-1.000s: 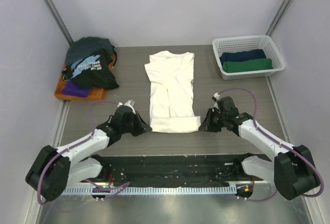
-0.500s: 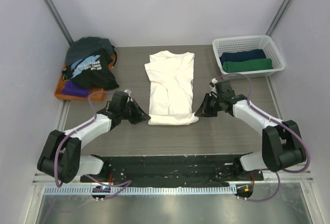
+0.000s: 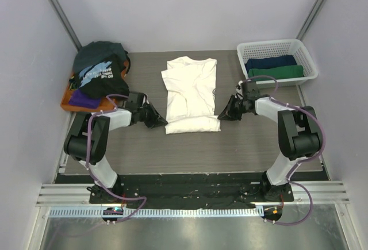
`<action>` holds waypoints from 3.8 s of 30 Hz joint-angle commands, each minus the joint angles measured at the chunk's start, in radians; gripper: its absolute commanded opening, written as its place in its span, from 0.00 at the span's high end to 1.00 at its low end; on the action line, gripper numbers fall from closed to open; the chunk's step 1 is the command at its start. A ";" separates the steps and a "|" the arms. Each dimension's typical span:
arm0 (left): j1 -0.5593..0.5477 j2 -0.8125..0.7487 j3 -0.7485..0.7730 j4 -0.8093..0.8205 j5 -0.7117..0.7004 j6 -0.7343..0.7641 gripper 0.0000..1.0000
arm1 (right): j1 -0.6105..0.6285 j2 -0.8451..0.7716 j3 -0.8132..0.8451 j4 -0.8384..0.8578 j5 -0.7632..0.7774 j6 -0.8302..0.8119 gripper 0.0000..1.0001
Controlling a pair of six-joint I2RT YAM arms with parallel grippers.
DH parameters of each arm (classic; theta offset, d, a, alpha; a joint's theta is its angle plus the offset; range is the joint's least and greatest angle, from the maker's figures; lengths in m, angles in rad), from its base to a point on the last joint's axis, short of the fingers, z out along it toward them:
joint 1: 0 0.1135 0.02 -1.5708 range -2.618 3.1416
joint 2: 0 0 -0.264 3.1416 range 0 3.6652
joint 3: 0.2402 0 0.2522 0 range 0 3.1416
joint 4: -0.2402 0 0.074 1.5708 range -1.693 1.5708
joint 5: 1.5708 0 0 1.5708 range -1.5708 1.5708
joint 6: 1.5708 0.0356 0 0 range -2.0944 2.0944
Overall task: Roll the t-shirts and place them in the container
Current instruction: Roll the T-shirt to the center of the board.
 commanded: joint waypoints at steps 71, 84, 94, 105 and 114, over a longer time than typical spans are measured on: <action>-0.137 -0.349 -0.302 0.261 -0.156 0.193 0.53 | 0.069 -0.306 -0.274 0.086 0.164 -0.138 0.50; -0.142 -0.232 -0.266 0.334 -0.136 0.195 0.56 | 0.113 -0.176 -0.222 0.156 0.133 -0.127 0.50; -0.143 -0.199 -0.239 0.309 -0.163 0.213 0.70 | 0.129 -0.151 -0.214 0.149 0.163 -0.124 0.71; -0.152 -0.263 -0.262 0.254 -0.150 0.203 1.00 | 0.152 -0.235 -0.252 0.112 0.122 -0.106 0.99; -0.206 -0.421 -0.359 0.145 -0.131 0.144 1.00 | 0.233 -0.447 -0.377 0.032 0.127 -0.052 0.99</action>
